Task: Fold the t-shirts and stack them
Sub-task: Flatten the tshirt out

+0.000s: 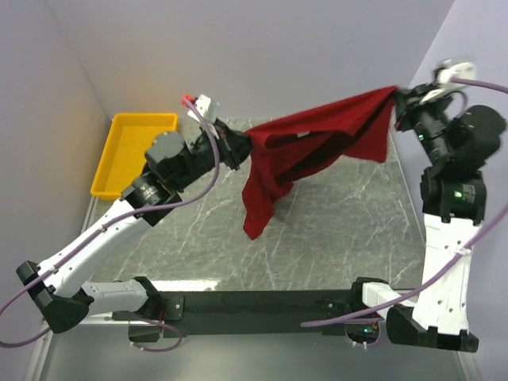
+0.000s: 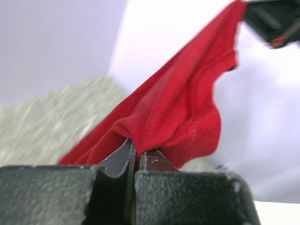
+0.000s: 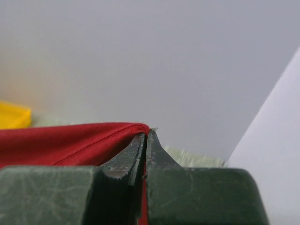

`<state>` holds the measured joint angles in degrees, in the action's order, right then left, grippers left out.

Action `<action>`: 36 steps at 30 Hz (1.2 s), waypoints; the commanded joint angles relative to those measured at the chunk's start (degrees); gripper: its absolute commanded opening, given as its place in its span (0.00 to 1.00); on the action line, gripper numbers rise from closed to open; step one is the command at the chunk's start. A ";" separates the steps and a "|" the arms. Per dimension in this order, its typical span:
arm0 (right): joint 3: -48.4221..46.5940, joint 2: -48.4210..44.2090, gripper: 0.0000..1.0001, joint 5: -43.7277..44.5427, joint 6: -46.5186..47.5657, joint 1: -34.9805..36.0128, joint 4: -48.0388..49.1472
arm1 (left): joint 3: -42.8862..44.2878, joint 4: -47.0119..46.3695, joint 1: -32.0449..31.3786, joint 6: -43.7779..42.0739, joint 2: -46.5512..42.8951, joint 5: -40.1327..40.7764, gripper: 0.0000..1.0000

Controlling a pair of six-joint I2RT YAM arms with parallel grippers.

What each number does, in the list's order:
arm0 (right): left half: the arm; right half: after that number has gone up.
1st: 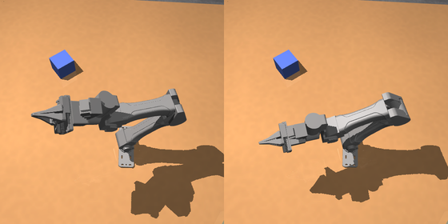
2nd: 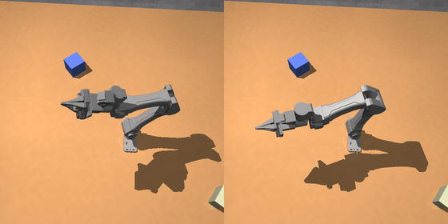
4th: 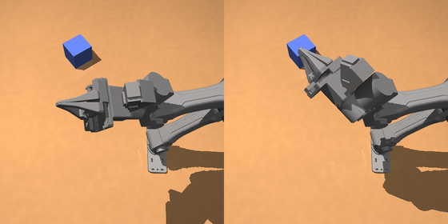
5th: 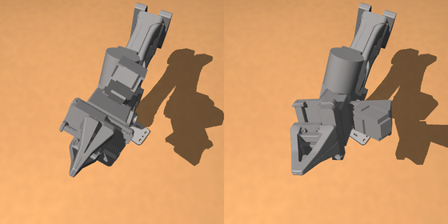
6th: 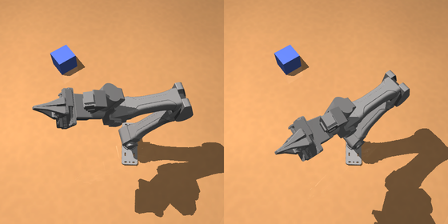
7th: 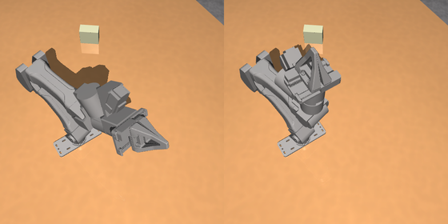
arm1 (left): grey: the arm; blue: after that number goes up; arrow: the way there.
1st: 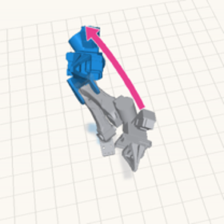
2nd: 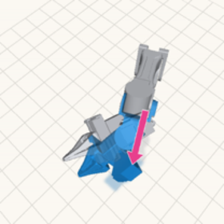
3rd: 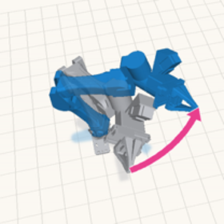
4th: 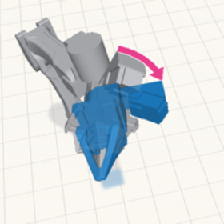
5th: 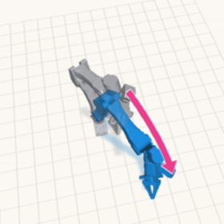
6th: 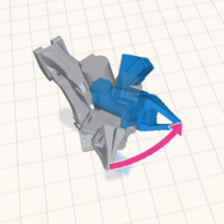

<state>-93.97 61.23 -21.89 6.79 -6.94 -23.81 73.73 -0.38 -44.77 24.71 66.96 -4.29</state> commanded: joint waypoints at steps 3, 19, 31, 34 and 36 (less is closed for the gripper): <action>-15.32 -0.95 0.00 8.07 -8.26 -2.29 9.93 | 16.14 -4.97 0.04 4.11 4.57 -16.60 0.01; -26.36 14.26 0.00 -0.25 -17.25 -2.64 6.15 | 18.75 -9.20 -3.66 8.34 5.74 -7.51 0.01; -12.10 30.95 0.00 6.17 -0.81 18.18 6.33 | -20.01 8.45 -2.42 31.88 -12.46 13.86 0.01; -15.35 40.60 0.00 5.81 1.47 23.26 5.27 | -27.66 15.12 -2.16 39.26 -16.50 18.88 0.00; -17.54 44.31 0.00 6.07 2.26 26.18 5.97 | -32.15 18.03 -2.16 43.66 -19.23 20.37 0.01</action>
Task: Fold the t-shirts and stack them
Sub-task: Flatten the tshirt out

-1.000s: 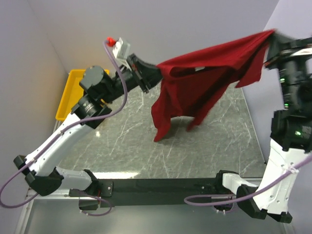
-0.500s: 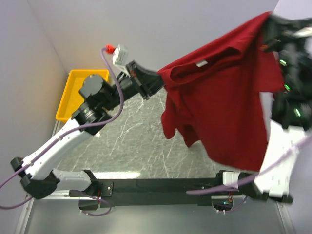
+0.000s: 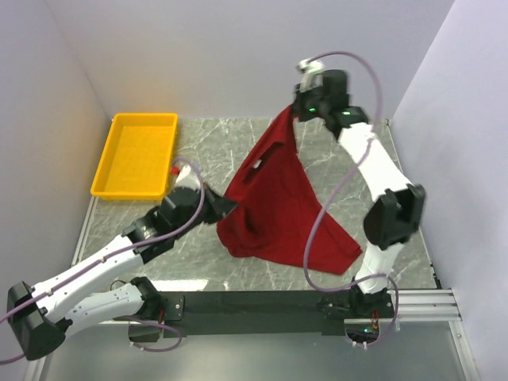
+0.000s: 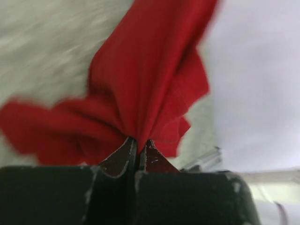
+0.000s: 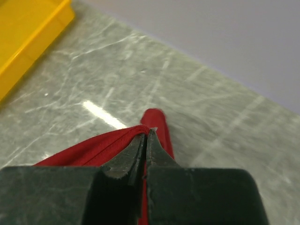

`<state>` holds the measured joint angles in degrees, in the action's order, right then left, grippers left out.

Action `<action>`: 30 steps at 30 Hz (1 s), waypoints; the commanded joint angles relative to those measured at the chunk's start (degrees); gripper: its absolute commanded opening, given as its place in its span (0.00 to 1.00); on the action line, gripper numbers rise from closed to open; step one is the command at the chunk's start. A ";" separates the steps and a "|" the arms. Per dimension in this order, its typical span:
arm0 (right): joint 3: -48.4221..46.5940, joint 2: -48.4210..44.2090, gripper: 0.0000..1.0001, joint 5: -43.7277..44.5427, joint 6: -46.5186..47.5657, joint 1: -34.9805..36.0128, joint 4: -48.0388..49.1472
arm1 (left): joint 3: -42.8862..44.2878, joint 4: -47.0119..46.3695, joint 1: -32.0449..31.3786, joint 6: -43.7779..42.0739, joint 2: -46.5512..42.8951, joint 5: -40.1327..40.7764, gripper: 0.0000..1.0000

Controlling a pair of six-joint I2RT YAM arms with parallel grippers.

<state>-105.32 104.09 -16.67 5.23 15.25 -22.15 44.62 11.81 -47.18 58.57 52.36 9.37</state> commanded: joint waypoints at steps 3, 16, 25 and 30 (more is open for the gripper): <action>-10.94 9.35 0.00 1.19 4.52 8.83 4.40 | -6.90 12.61 1.03 14.29 -7.26 9.26 0.01; -33.55 37.14 0.33 12.97 7.95 22.63 9.14 | -11.05 21.76 6.57 20.54 -3.41 12.69 0.01; -14.68 16.29 0.85 5.71 11.89 13.79 3.74 | -9.99 19.39 14.91 8.95 -0.42 9.80 0.02; 7.10 -1.83 0.82 -15.41 20.76 2.79 -9.91 | -11.31 16.23 18.52 3.84 0.55 5.85 0.02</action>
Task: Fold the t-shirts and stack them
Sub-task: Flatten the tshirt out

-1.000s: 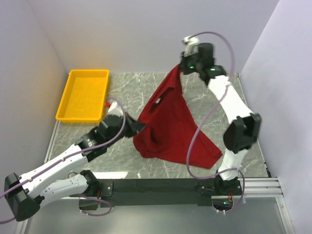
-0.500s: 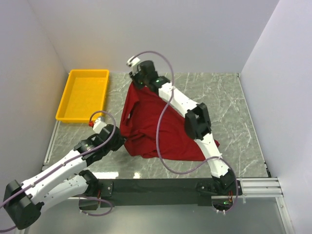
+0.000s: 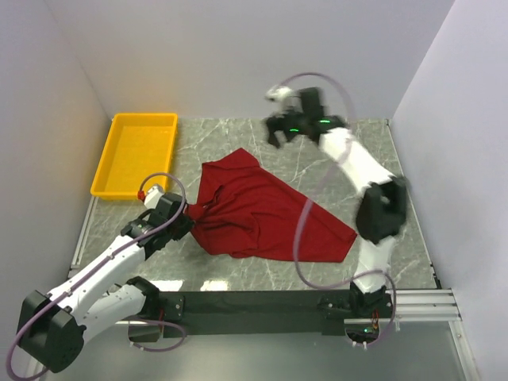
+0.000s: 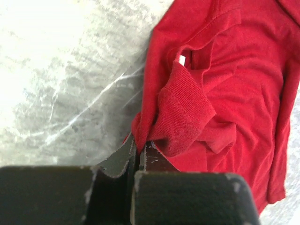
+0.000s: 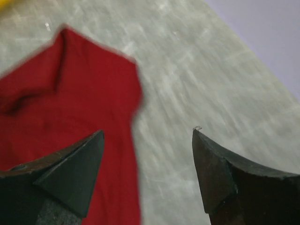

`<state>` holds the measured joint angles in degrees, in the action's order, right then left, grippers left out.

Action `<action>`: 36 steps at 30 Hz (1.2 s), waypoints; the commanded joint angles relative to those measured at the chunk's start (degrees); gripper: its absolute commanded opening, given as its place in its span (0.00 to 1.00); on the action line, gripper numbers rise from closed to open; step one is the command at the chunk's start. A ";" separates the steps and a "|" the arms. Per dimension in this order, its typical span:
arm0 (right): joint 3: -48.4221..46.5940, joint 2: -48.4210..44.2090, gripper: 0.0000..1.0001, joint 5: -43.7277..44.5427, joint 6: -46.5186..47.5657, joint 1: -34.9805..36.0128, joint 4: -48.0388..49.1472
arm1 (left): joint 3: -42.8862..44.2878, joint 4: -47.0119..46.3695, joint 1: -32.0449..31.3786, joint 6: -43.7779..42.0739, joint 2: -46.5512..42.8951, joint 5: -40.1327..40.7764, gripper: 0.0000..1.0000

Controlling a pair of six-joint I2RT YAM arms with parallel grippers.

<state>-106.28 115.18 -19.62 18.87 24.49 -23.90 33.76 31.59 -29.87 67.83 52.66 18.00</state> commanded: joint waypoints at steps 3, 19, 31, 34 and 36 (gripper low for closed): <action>22.31 -21.71 0.80 -12.91 13.20 -11.74 -14.67 | -1.32 -5.66 2.09 -7.19 0.68 -4.99 0.01; 51.34 -31.59 0.70 4.31 15.93 -24.23 -18.91 | -2.11 -7.68 3.24 -10.27 0.07 -9.30 0.01; 55.56 -30.98 0.64 11.00 14.61 -26.33 -18.55 | -3.52 -9.09 3.24 -9.48 -0.28 -10.70 0.01; 56.27 -31.15 0.59 10.65 14.61 -26.77 -18.64 | -3.96 -9.44 3.24 -9.21 -0.54 -10.97 0.01; 56.80 -30.80 0.54 10.30 14.70 -26.78 -18.64 | -4.14 -9.62 3.32 -9.12 -0.63 -11.32 0.01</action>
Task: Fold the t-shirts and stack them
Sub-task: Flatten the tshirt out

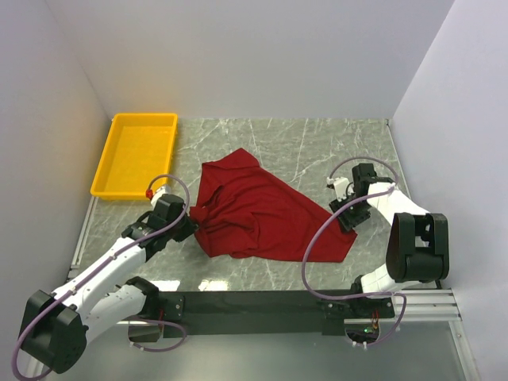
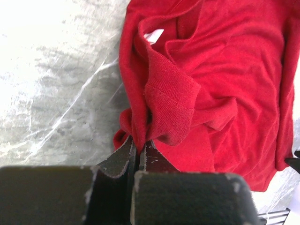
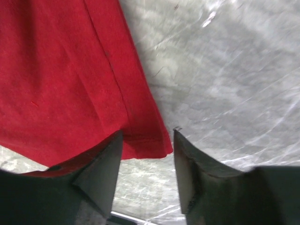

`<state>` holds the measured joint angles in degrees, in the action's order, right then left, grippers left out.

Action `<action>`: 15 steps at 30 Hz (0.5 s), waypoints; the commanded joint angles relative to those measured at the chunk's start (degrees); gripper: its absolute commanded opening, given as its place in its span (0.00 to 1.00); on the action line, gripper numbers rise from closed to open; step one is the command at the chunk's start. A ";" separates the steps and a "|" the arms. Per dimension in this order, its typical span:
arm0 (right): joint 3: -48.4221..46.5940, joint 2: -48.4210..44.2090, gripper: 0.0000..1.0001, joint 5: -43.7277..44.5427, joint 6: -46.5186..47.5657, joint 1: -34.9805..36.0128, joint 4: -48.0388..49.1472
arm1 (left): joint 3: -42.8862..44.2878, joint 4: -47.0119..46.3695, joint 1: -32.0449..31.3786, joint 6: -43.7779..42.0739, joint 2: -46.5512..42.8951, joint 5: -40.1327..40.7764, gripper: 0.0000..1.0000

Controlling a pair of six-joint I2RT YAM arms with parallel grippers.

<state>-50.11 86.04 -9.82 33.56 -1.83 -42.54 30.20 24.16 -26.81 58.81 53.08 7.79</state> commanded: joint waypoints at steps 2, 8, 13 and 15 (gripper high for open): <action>0.27 -1.14 0.49 -0.02 -0.25 -0.46 -0.61 | -0.58 -2.19 0.18 -0.18 -0.87 -1.11 0.01; -0.87 -2.45 0.13 -0.20 -0.60 -0.55 -1.40 | -0.40 -2.01 0.26 -0.45 -1.22 -0.76 0.01; -2.97 -5.26 0.01 1.65 -0.78 -0.55 0.26 | -0.58 -2.19 0.26 -0.45 -1.14 -1.02 0.01; -3.94 -6.93 0.00 3.74 -1.22 -0.64 2.19 | -0.40 -1.93 0.18 -0.62 -1.22 -1.02 0.01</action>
<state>-50.35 83.33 -8.99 32.80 -1.93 -43.20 29.89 24.18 -26.81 58.78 52.95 7.33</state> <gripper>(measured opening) 0.010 0.024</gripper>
